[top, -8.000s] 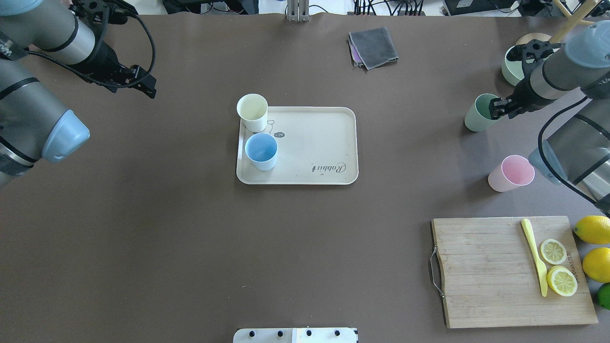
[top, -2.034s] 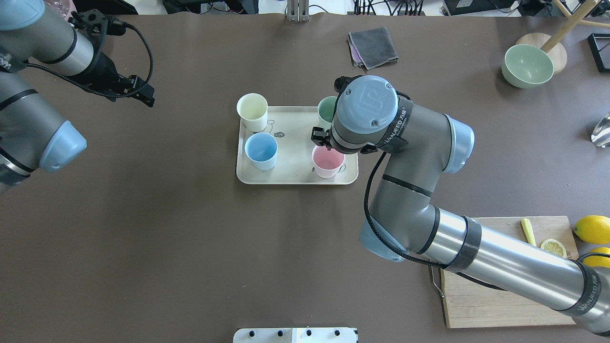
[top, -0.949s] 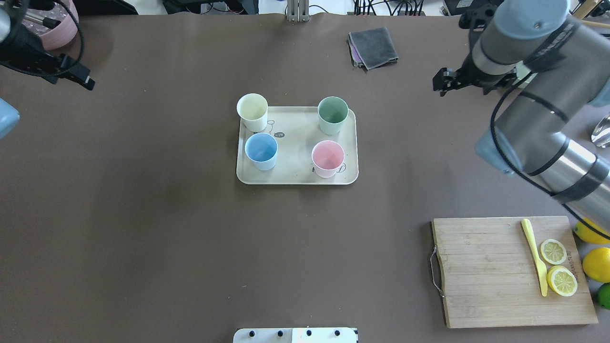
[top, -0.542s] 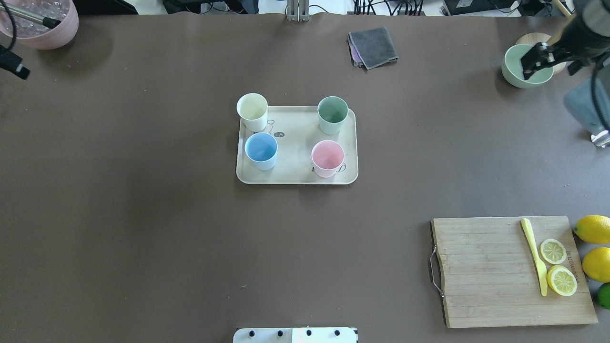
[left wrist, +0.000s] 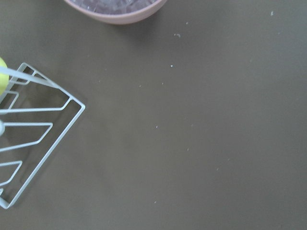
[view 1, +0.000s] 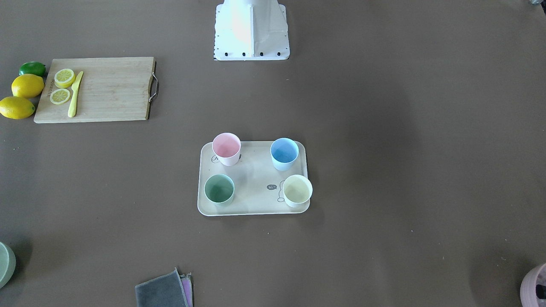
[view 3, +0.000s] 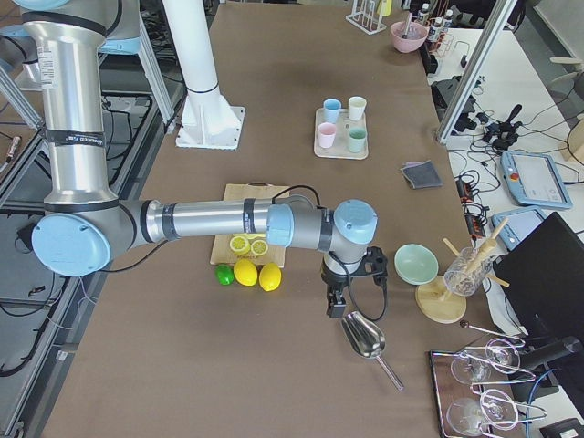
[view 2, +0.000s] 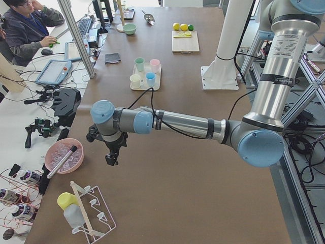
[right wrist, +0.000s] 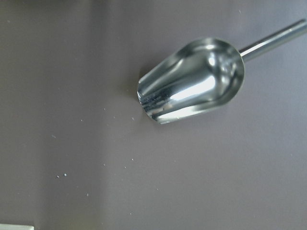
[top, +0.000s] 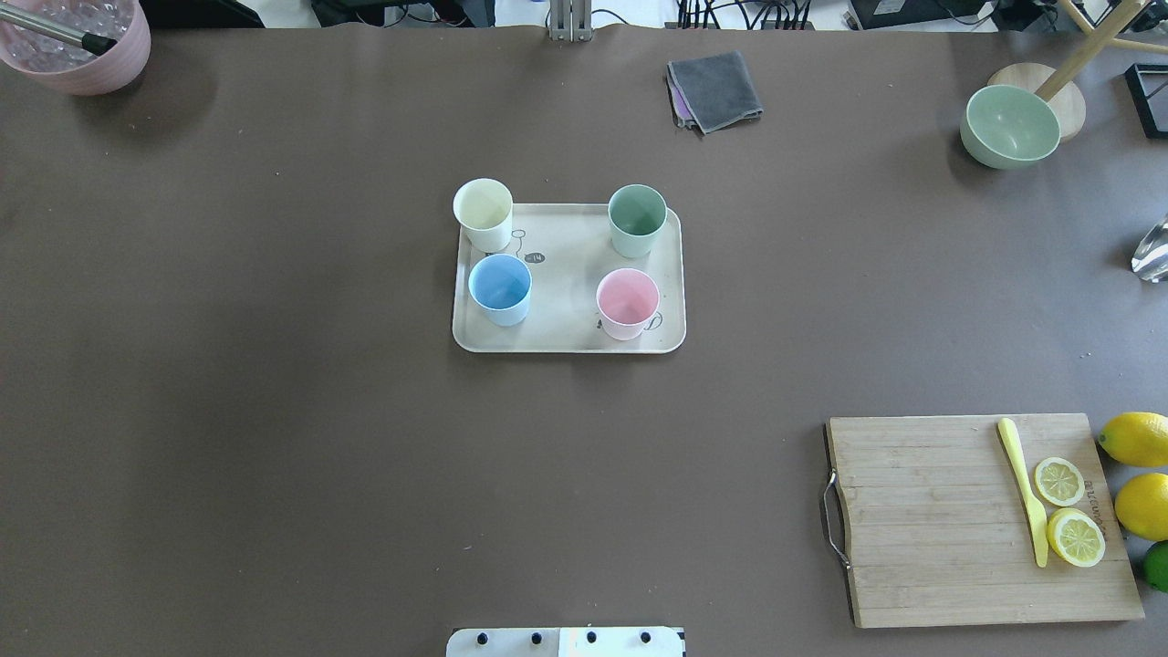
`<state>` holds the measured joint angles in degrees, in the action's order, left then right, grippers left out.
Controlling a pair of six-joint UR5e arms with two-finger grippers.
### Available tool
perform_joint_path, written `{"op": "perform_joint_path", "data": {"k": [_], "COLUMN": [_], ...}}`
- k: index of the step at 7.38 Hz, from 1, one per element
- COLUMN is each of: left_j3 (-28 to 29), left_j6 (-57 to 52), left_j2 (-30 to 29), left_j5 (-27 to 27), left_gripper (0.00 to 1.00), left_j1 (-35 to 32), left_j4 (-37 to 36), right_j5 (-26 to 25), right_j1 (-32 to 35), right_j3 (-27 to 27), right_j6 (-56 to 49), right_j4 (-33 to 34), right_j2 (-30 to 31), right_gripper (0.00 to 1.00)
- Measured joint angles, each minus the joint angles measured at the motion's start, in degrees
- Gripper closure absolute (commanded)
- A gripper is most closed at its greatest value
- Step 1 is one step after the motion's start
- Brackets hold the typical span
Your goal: Place all cups on tray
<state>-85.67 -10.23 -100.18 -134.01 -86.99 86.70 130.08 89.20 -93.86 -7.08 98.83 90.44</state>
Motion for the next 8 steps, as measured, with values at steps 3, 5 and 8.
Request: {"op": "perform_joint_path", "data": {"k": [3, 5, 8], "left_j3": [0.3, 0.6, -0.8], "left_j6": [-0.1, 0.0, 0.1], "left_j2": [6.4, 7.4, 7.9], "left_j5": [-0.3, -0.3, 0.1], "left_gripper": [0.02, 0.02, 0.02], "left_j1": [-0.1, -0.1, -0.2], "left_j4": [6.8, 7.8, 8.3], "right_j5": [0.6, 0.6, 0.6], "right_j1": [-0.2, -0.8, -1.7], "right_j3": [0.1, 0.2, 0.3], "right_j6": [1.5, 1.7, 1.6], "right_j4": [-0.9, -2.3, -3.2], "right_j2": [1.6, 1.5, 1.5], "right_gripper": [0.0, 0.0, 0.0]}}
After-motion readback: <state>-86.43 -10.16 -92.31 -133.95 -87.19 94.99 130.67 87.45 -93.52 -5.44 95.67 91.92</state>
